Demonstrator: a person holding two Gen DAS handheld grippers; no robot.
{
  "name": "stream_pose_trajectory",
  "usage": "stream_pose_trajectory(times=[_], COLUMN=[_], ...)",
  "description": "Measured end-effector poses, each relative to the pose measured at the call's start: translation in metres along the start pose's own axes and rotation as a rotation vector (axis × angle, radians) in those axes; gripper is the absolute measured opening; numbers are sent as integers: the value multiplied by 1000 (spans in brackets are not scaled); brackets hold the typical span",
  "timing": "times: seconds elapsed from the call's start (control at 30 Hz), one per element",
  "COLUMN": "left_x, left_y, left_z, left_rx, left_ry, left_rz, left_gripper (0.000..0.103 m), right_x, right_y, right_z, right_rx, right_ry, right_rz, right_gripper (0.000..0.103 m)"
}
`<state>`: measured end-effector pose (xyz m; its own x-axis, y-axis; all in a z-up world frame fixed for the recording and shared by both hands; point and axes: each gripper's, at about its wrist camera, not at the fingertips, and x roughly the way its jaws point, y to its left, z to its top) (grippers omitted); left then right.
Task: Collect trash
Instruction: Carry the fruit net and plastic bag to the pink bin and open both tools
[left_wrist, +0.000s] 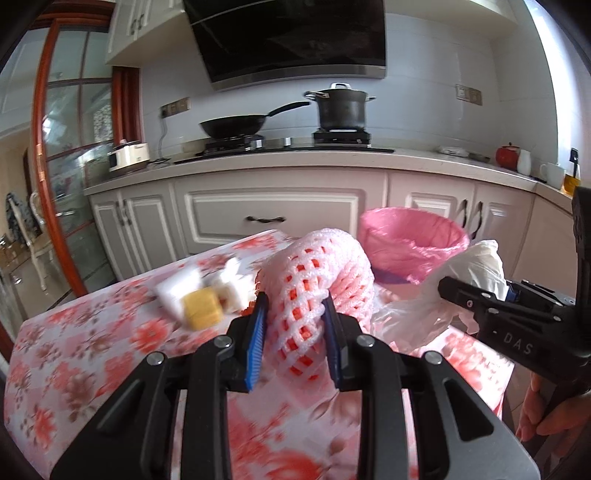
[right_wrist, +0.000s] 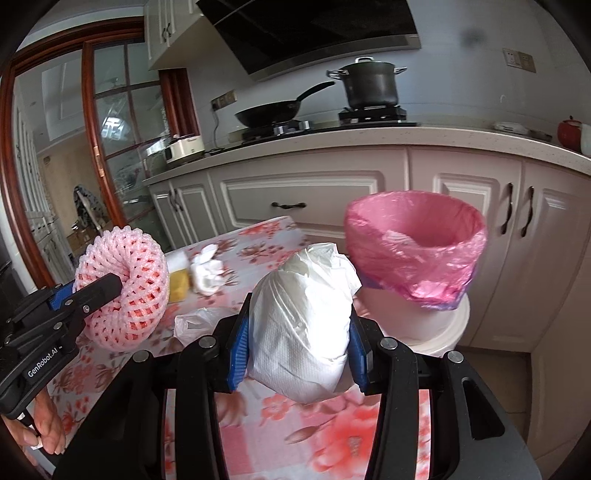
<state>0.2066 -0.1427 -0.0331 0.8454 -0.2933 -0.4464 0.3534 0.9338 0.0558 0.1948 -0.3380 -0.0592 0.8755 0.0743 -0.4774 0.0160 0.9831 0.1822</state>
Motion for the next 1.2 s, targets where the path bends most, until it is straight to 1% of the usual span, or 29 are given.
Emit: stream_pose_trajectory(times=[0.07,0.2,0.4,0.57,0.6,0.7,0.9,1.0,1.03,1.07,1.1,1.13,1.17,1.2], left_x=[11,41,85,124,136,160,219,243,254,259,268,273,276,279], left_y=[-10,-26,-54,-74,-80,-90,-109,-119,-123,-126,-130,-132,-133,-134], left_z=[8,27,58,87,96,112,140,149,153,154,157,157,158,158], left_rx=[7,-12,-7,-8,-13,-24,-66,-72,-76,-77,-76,-76,-78,-82], left_ry=[-6,-5,-18,-29,-30,-28,3,11,16,20,23,23,23,25], left_rz=[-20,-67,-135,-203,-226,-253,-304,-325,-342,-352,-361,-357,-356,-357], left_gripper=[28,28,28,28,28,29,31,32,34,39,46,49,54,56], right_x=[3,11,29,53,58,79,110,125,130,135,137,137,137,135], right_y=[-11,-34,-73,-103,-110,-132,-160,-169,-170,-170,-170,-171,-171,-173], right_z=[5,20,49,78,84,99,107,105,104,102,100,96,93,91], right_rx=[0,-8,0,-24,-26,-20,-29,-39,-46,-57,-66,-69,-66,-58], right_ry=[-7,-18,-40,-54,-56,-53,-30,-5,6,19,23,20,18,18], right_rz=[-22,-63,-130,-187,-196,-228,-256,-239,-231,-221,-217,-223,-223,-222], right_gripper=[43,43,43,43,43,44,44,49,55,59,69,72,72,72])
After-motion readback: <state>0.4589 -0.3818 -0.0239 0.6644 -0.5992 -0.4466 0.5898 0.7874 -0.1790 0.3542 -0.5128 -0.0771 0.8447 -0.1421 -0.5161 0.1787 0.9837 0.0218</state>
